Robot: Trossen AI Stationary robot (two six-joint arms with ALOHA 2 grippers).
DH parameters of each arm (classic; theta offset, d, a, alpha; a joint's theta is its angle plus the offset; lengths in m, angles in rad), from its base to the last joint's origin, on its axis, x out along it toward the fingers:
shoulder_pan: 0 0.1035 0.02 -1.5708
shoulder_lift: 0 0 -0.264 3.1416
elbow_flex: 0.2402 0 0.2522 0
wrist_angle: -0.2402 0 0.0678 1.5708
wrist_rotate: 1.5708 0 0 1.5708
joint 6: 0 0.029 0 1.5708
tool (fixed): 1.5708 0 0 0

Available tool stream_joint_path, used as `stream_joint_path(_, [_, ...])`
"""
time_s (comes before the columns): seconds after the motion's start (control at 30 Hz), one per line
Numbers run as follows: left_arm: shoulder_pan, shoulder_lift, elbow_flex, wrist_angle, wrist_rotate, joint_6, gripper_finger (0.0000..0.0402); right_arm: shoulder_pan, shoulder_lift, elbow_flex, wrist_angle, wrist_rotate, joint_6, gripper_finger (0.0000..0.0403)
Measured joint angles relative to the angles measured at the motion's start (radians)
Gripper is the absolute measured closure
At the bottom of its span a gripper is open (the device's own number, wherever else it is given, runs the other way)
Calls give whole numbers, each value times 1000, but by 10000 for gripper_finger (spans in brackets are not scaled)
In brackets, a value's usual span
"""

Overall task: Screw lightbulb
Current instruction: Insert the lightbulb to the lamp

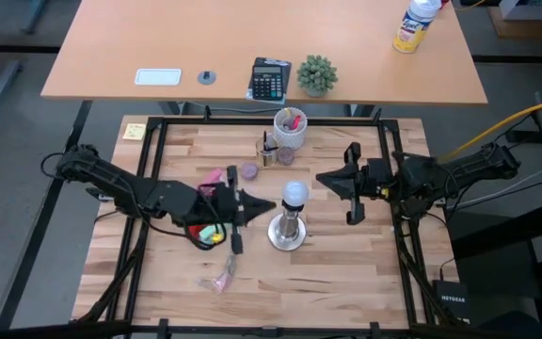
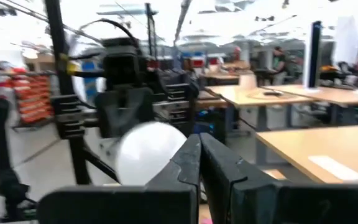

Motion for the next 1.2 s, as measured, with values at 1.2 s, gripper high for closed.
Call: stream_joint_path(1.2, [26, 63, 0, 67, -77, 15, 399, 0, 55, 0, 1, -147, 35, 389])
